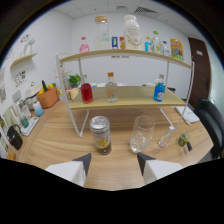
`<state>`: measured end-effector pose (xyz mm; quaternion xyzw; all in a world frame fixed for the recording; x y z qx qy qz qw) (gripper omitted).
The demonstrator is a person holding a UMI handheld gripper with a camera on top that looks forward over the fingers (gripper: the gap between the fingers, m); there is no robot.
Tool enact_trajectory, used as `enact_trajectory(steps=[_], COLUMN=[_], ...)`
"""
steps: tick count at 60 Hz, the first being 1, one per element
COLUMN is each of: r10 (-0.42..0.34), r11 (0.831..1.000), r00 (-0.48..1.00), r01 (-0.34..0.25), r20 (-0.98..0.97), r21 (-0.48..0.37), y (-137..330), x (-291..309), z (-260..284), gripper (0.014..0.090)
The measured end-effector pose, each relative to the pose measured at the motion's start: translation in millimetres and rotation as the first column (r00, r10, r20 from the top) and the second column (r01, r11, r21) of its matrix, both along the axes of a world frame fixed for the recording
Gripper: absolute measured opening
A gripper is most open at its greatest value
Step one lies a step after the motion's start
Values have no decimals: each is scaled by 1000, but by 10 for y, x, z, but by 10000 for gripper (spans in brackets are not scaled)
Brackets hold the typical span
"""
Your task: Make me a cup of Mojito.
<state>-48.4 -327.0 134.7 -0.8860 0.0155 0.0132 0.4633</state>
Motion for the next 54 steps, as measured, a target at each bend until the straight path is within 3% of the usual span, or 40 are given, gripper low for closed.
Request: enact_trajectory(steps=[8,28,41,54], r10=[-33,-36,-65,-57], r11=[999,998,997,998], r00=[999,997,997,998], r01=[34,39,67,57], r20=[30,63,49,27], r21=[-23,-42,-27,-10], y=[-184,-491,-536,-525], x=[249,714,926,962], z=[109,279,358,412], gripper=[854,851,848,854])
